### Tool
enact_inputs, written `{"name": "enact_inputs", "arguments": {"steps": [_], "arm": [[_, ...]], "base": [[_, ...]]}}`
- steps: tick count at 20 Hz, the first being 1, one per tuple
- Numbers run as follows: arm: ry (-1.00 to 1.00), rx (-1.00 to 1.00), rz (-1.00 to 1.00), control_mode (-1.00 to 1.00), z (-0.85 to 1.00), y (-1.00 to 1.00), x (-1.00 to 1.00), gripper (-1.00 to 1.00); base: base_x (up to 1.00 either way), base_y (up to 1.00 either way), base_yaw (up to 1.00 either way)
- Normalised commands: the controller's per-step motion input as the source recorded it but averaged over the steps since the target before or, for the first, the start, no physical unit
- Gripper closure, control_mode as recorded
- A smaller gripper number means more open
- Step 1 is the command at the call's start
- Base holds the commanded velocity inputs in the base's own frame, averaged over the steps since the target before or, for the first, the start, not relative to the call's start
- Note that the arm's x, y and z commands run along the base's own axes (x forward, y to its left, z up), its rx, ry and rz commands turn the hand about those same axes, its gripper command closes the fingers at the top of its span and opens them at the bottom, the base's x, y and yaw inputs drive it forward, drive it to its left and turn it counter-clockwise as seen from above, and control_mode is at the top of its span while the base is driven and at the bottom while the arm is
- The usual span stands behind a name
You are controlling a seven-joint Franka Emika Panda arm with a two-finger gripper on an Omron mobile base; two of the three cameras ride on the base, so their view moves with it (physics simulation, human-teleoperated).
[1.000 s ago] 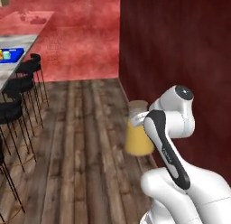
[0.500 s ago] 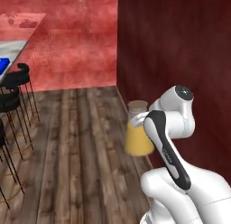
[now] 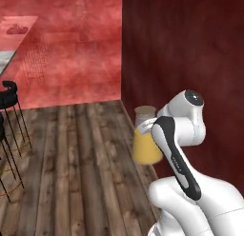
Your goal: There is a tray on the dining counter. Grab the cup, mug, and pitcher and place them on the tray. The pitcher may be placed next to the tray if it cannot fit the tray.
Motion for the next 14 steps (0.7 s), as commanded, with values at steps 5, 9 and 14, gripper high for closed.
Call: {"name": "enact_inputs", "arguments": {"steps": [5, 9, 14], "arm": [[0.00, 0.00, 0.00, 1.00, 0.00, 0.00, 0.00, 1.00], [0.00, 0.00, 0.00, 1.00, 0.00, 0.00, 0.00, 1.00], [0.00, 0.00, 0.00, 1.00, 0.00, 0.00, 0.00, 1.00]], "base": [[1.00, 0.17, -0.05], [1.00, 0.24, -0.01], [1.00, 0.19, 0.00]]}}
